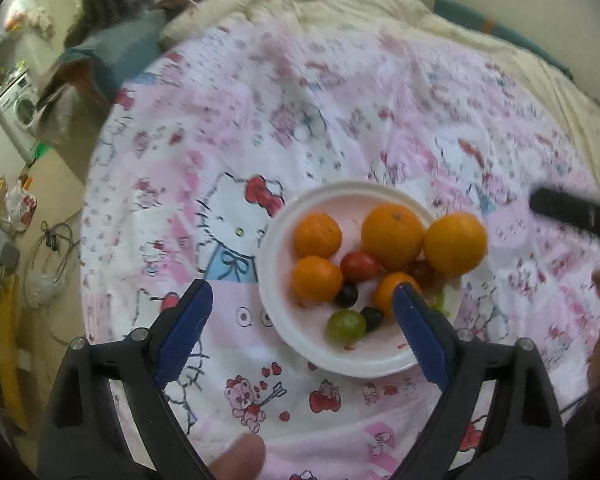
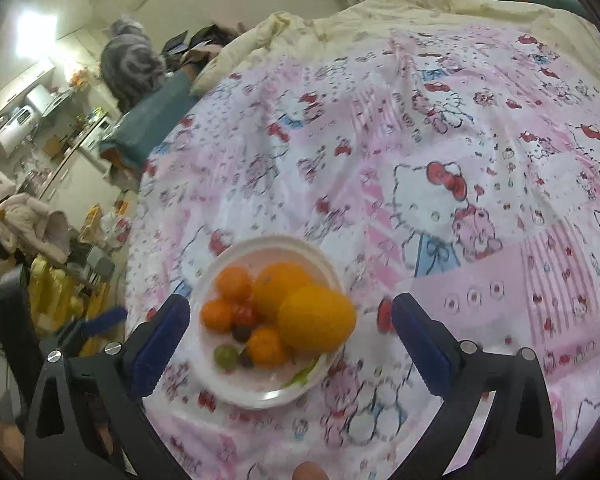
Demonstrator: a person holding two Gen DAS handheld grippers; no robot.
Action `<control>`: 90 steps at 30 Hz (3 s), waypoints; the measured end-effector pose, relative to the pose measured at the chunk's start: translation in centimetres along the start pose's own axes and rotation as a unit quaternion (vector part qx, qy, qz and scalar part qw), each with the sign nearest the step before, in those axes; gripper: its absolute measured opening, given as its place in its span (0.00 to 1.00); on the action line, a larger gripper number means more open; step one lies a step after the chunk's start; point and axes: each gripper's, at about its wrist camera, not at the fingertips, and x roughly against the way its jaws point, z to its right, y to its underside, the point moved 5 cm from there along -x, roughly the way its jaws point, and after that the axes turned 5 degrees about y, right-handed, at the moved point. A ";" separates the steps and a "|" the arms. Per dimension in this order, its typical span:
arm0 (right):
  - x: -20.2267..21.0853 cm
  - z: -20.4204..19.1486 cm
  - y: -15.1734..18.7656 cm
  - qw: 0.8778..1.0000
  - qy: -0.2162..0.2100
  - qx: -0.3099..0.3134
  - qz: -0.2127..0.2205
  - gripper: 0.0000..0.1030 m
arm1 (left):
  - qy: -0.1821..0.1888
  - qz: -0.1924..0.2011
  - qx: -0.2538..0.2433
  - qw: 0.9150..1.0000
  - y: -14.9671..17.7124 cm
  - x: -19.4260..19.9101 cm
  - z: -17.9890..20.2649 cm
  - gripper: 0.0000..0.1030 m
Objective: Organize fruits
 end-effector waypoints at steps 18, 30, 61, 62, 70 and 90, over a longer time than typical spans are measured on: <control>6.8 -2.2 7.0 0.999 0.030 0.010 0.025 1.00 | -0.025 0.043 0.047 0.998 5.0 8.4 -2.3 0.88; 6.1 -3.2 10.1 0.995 0.075 0.039 0.060 1.00 | -0.019 0.064 0.050 0.997 8.2 8.9 -2.2 0.99; 4.8 -4.6 9.7 0.989 0.104 0.077 0.077 1.00 | -0.022 0.082 0.048 0.995 7.4 8.4 -2.2 0.99; 4.7 -4.6 9.7 0.989 0.104 0.078 0.076 1.00 | -0.022 0.082 0.048 0.995 7.4 8.4 -2.2 0.99; 4.7 -4.4 9.7 0.988 0.107 0.079 0.075 1.00 | -0.020 0.081 0.050 0.995 7.5 8.4 -2.3 0.99; 5.1 -4.4 9.5 0.988 0.107 0.072 0.082 1.00 | -0.028 0.080 0.052 0.995 7.8 8.4 -2.8 0.99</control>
